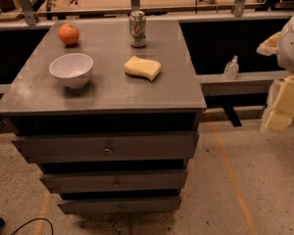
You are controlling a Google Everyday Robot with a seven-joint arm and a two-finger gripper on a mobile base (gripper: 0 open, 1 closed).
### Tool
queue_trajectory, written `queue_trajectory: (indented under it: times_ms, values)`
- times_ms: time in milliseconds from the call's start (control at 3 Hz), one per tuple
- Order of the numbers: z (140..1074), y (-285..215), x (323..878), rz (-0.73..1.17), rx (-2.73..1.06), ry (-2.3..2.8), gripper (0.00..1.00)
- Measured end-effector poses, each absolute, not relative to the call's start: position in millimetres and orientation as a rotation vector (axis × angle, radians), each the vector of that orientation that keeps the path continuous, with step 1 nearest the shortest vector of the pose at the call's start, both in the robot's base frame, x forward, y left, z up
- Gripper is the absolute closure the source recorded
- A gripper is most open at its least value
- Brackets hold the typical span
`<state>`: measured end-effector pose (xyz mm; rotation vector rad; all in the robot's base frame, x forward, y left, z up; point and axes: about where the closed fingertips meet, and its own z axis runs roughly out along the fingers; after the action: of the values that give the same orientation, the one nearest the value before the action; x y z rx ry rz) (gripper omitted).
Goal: Move 7up can near orange
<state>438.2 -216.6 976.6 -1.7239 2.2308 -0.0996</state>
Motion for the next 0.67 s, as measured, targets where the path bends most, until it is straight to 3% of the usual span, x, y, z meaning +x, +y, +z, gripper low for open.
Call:
queue_trajectory:
  times_ms: [667]
  values:
    - [988, -210, 461, 0.016, -1.634, 2.109, 0.0]
